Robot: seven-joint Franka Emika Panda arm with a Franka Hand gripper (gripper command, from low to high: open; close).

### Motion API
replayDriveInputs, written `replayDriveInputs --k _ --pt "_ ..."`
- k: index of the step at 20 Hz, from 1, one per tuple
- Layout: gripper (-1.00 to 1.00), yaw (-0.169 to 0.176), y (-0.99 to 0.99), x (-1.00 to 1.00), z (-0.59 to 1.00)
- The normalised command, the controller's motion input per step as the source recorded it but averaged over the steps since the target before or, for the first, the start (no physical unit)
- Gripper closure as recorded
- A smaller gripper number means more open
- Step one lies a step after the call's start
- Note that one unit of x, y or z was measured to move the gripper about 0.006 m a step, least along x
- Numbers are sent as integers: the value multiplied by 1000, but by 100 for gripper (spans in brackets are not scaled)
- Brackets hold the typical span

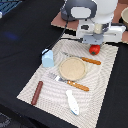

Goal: Interact with the objects in diverse but meaningful ways.

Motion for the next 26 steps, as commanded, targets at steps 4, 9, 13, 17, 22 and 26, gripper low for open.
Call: replayDriveInputs --k 4,9,13,17,22,26 --pt "-100 -11 121 259 -128" --pt "-100 -1 161 206 -40" --pt "-100 0 185 190 -4" --pt "-100 -2 181 151 -51" --pt "-100 -6 174 154 -51" --pt "-100 -5 80 56 106"
